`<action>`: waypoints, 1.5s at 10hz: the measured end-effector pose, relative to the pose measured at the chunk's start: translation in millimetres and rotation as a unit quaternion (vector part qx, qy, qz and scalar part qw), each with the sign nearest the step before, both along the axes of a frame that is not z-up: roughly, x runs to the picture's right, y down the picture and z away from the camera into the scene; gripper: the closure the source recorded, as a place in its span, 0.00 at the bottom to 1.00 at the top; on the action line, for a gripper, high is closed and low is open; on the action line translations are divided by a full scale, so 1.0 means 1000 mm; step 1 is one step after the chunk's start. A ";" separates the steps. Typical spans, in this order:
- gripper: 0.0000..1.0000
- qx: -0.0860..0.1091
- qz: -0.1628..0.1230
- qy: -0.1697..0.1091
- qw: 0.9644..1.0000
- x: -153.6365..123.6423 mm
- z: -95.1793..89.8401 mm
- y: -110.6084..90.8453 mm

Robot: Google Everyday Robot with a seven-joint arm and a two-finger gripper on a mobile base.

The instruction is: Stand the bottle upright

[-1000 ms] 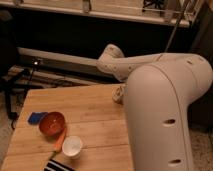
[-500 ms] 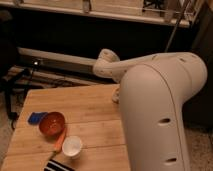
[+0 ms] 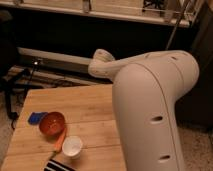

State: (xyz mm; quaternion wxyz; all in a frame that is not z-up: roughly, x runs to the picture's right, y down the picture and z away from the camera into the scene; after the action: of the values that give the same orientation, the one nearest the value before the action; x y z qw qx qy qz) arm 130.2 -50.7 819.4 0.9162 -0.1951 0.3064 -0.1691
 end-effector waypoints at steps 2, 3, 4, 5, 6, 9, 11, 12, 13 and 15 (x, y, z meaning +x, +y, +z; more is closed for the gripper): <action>0.66 0.003 -0.015 0.008 1.000 -0.007 -0.004 -0.008; 0.66 0.003 -0.019 0.011 1.000 -0.008 -0.004 -0.009; 0.66 0.001 -0.026 0.016 1.000 -0.009 -0.003 -0.008; 0.66 0.000 -0.030 0.019 0.999 -0.010 -0.003 -0.008; 0.66 -0.002 -0.037 0.024 0.999 -0.010 -0.002 -0.007; 0.66 -0.006 -0.057 0.033 0.998 -0.014 -0.002 -0.002; 0.66 -0.007 -0.071 0.041 0.997 -0.016 -0.002 0.002; 0.63 -0.007 -0.077 0.046 0.996 -0.016 -0.002 0.004; 0.55 -0.007 -0.083 0.050 0.995 -0.017 -0.002 0.006; 0.36 -0.007 -0.092 0.058 0.994 -0.019 -0.001 0.011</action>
State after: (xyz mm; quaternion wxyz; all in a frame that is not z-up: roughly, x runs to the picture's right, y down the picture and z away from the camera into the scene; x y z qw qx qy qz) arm 110.8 -39.7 818.2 0.8761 -0.1822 0.3741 -0.2435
